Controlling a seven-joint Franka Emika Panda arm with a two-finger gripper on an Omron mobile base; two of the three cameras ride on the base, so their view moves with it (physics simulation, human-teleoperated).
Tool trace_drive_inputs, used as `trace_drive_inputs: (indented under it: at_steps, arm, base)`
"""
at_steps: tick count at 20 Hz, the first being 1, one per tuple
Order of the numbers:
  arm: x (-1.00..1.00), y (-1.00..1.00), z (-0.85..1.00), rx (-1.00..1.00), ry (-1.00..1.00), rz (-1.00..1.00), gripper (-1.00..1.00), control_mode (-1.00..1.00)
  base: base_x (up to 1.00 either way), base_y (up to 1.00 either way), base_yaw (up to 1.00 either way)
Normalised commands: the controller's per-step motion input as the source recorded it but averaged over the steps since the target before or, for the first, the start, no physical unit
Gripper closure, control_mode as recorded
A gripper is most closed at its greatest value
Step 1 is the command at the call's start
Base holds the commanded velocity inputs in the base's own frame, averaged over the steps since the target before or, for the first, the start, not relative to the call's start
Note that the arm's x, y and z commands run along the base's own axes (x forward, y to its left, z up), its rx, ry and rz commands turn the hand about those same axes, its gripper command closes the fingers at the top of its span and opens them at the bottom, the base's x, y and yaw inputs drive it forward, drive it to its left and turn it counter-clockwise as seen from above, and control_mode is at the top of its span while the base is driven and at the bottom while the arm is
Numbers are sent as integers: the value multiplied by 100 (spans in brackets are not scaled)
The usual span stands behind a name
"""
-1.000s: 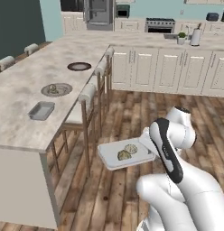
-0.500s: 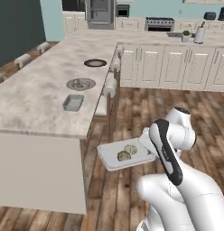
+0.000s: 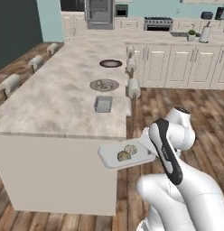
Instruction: Place two dumplings into each of the tupperware containers and then place the containers in the fridge.
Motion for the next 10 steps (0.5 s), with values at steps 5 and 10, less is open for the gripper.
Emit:
trace_drive_inputs:
  at_steps: [5,10]
  arm:
    - [0,0,0,0,0,0,100,100]
    - [0,0,0,0,0,0,100,100]
  base:
    - [0,100,-12]
    - [0,100,-13]
